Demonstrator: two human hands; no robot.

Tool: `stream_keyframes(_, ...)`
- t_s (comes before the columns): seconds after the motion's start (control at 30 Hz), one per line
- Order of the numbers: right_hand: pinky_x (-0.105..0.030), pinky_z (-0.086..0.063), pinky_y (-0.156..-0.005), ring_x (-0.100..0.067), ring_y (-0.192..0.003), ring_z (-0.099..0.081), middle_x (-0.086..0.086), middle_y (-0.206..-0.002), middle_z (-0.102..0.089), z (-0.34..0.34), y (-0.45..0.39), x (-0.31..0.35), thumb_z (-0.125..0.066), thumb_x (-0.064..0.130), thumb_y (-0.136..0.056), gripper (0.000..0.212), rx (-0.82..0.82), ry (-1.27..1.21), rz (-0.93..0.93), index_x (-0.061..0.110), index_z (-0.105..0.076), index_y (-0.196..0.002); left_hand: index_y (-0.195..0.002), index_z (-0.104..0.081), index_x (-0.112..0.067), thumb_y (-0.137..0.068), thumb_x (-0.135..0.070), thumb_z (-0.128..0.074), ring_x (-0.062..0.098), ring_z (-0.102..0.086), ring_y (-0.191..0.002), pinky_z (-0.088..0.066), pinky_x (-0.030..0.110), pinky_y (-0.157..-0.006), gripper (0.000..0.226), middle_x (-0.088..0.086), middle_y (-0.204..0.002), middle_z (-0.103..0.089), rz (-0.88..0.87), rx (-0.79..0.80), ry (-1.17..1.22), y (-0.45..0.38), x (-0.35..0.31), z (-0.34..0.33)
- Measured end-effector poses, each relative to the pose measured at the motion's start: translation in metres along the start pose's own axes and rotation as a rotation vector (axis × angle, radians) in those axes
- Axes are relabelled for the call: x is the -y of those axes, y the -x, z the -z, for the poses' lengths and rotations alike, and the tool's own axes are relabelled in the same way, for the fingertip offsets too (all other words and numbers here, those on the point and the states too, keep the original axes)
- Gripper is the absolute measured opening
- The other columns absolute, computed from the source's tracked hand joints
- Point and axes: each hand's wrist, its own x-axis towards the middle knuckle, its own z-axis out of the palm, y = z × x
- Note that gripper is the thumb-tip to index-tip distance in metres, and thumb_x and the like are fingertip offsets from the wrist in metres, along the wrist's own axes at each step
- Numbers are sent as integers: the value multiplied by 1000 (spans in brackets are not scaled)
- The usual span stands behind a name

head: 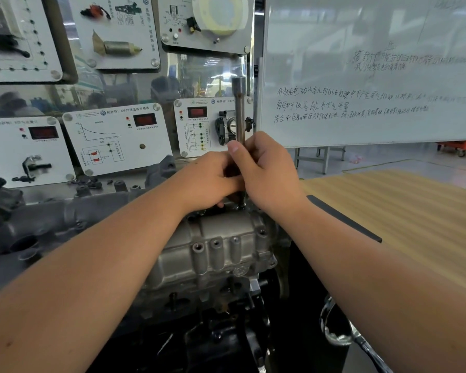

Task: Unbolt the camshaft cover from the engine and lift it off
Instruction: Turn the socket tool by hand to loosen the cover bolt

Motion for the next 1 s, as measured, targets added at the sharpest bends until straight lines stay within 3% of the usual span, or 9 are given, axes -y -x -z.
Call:
stream_keyframes(0.13, -22, -34, -53, -7, -57, -42, 7, -60, -46, 1, -3, -2, -48, 30, -106, 40, -4, 30, 5, 17, -48, -68, -107, -67, -34, -101, -20, -62, 29, -75, -89, -64, 33, -64, 16, 4, -98, -77, -2, 9, 69, 0, 2, -1)
stream_keyframes(0.2, -19, -31, -51, -4, -56, -40, 11, -55, -44, 1, -2, -1, -46, 28, -107, 43, 14, 12, 12, 21, -44, -64, -105, -67, -33, -100, -20, -64, 27, -76, -85, -63, 32, -61, 14, -1, -94, -77, 0, 0, 62, 0, 1, 0)
stream_keyframes(0.27, -12, -34, -55, 2, -61, -49, 20, -61, -54, 0, -2, -1, -50, 31, -105, 31, 36, -15, 6, 25, -55, -75, -98, -65, -40, -98, -20, -64, 21, -76, -78, -62, 31, -57, 20, -9, -89, -76, -2, -7, 15, 0, 0, 1)
stream_keyframes(0.33, -9, -39, -57, 3, -66, -57, 15, -71, -63, -1, -1, -1, -57, 36, -101, 14, 27, -49, -26, 27, -58, -90, -93, -63, -43, -97, -21, -64, 20, -76, -76, -63, 36, -60, 22, -10, -87, -76, 1, -6, -31, -1, 0, 1)
stream_keyframes(0.5, -19, -38, -55, -9, -63, -50, 3, -65, -54, 1, -2, -3, -53, 31, -103, 29, -31, 14, 3, 15, -55, -79, -99, -67, -37, -101, -21, -63, 24, -76, -88, -60, 24, -60, 17, -3, -93, -77, 16, -5, 83, 0, 1, -1)
stream_keyframes(0.63, -26, -33, -55, -7, -57, -40, 6, -59, -44, 1, -2, -2, -46, 27, -107, 40, 19, 20, 5, 17, -47, -68, -109, -69, -24, -100, -21, -65, 32, -75, -87, -63, 32, -62, 10, 0, -93, -77, 20, -11, 62, 0, 2, 0)
stream_keyframes(0.8, -21, -50, -67, -4, -75, -65, 8, -80, -70, -1, -1, -1, -64, 35, -98, 15, 17, -91, -51, 28, -55, -88, -95, -66, -41, -96, -21, -65, 22, -76, -75, -63, 34, -59, 20, -12, -86, -76, 16, -7, -20, -1, 0, 1)
stream_keyframes(0.9, -18, -42, -55, -8, -62, -54, 3, -68, -59, -1, -1, -3, -64, 34, -98, 25, -36, -24, -25, 24, -51, -79, -95, -66, -37, -97, -22, -65, 23, -76, -80, -63, 34, -61, 16, -4, -90, -77, 24, -14, 8, -1, 1, 0)
stream_keyframes(1.0, -22, -41, -55, -11, -63, -54, 1, -68, -58, 2, -2, -3, -56, 32, -102, 26, -27, 11, -22, 17, -56, -81, -103, -68, -27, -100, -18, -63, 31, -74, -91, -63, 29, -63, 11, 9, -99, -76, 20, -6, 57, -1, 2, -1)
